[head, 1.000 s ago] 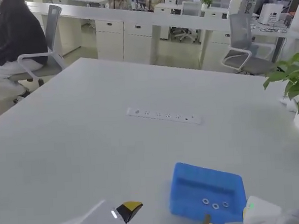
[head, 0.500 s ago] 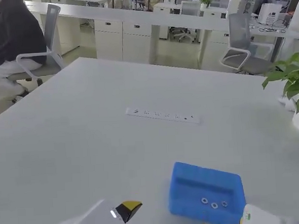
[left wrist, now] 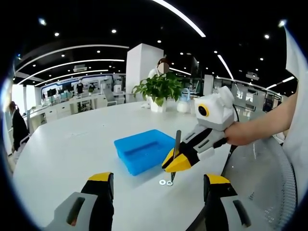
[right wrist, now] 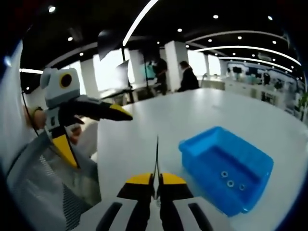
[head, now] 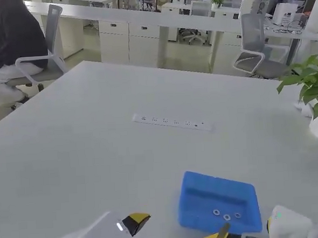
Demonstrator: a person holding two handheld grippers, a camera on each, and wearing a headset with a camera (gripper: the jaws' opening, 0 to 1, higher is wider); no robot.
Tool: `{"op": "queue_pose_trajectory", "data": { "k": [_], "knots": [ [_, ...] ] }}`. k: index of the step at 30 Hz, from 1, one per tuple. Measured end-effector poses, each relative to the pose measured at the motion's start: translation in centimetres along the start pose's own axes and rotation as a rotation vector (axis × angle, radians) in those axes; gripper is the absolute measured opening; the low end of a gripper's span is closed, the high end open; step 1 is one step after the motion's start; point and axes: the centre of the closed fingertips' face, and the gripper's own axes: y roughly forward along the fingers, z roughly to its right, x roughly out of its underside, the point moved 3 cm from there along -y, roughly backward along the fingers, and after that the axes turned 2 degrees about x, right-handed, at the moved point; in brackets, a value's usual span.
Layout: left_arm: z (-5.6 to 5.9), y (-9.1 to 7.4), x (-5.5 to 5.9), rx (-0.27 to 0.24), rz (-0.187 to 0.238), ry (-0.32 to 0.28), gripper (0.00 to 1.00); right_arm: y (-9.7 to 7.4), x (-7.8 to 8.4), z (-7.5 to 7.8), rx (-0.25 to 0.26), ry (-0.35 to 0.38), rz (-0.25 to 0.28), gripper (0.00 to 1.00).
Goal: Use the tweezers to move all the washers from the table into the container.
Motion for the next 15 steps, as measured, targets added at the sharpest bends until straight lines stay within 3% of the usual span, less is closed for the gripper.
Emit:
{"op": "queue_pose_trajectory", "data": {
  "k": [4, 15],
  "knots": [
    [0.0, -0.01, 0.0, 0.0, 0.0, -0.002, 0.77, 0.3, 0.69, 0.34, 0.014, 0.017, -0.022, 0.04],
    [0.02, 0.0, -0.03, 0.001, 0.001, 0.001, 0.77, 0.63, 0.73, 0.58, 0.008, 0.0, -0.023, 0.04]
  ]
}}
